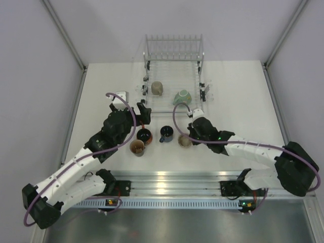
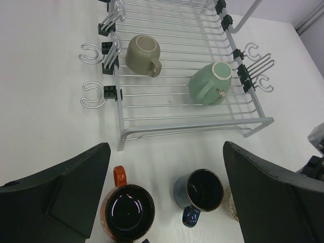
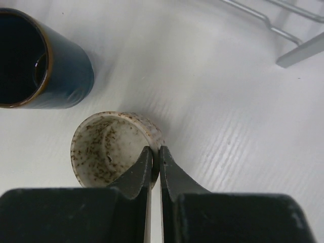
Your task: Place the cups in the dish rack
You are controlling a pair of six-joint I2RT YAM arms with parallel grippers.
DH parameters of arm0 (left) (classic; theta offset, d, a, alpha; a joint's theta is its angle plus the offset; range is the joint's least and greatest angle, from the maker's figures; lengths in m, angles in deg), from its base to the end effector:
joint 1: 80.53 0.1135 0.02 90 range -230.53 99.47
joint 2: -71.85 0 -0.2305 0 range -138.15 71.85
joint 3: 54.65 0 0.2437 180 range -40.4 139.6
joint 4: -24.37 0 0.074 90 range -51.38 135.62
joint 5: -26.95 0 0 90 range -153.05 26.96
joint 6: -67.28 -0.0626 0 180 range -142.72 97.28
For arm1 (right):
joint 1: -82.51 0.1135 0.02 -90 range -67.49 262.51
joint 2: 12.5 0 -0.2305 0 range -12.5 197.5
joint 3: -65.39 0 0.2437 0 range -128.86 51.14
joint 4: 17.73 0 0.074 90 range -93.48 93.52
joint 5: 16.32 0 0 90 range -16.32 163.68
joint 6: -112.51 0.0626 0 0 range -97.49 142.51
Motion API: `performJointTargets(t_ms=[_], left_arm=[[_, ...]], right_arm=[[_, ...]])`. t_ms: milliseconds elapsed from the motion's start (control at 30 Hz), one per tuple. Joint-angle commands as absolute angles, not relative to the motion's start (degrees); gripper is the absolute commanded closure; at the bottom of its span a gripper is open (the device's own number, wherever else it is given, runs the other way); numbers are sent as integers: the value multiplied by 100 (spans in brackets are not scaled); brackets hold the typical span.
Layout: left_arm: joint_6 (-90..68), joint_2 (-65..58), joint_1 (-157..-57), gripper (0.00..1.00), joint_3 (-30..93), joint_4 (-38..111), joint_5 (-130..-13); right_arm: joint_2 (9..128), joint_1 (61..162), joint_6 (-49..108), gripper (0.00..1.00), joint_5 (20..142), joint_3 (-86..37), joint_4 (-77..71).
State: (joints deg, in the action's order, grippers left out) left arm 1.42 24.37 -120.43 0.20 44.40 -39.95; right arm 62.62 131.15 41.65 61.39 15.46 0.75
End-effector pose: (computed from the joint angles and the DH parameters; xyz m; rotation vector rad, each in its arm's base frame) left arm 0.1955 -0.1314 0.2858 -0.0441 1.7949 -0.4449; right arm 0.1944 0.2007 0.1392 -0.4904 2.2851 0.3484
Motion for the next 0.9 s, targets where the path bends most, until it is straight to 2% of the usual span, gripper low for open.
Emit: performJointTargets(t_ms=[0, 300, 500, 733, 867], left_arm=[[189, 2579, -12052, 1, 407, 4547, -3888], [241, 2685, -12043, 1, 882, 4697, -4037], [320, 2571, -12008, 1, 1084, 4610, -4519], [872, 2404, -11639, 1, 953, 3715, -5951], [1540, 2273, -11174, 1, 603, 2678, -7418]], right_arm=[[5476, 13173, 4045, 100, 5638, 1344, 574], [3788, 13138, 3816, 100, 4935, 703, 2006], [3049, 13094, 3693, 100, 4723, 246, 2368], [2855, 12997, 3526, 100, 4889, 16, 2036], [2916, 12822, 3666, 100, 5433, 69, 1518]])
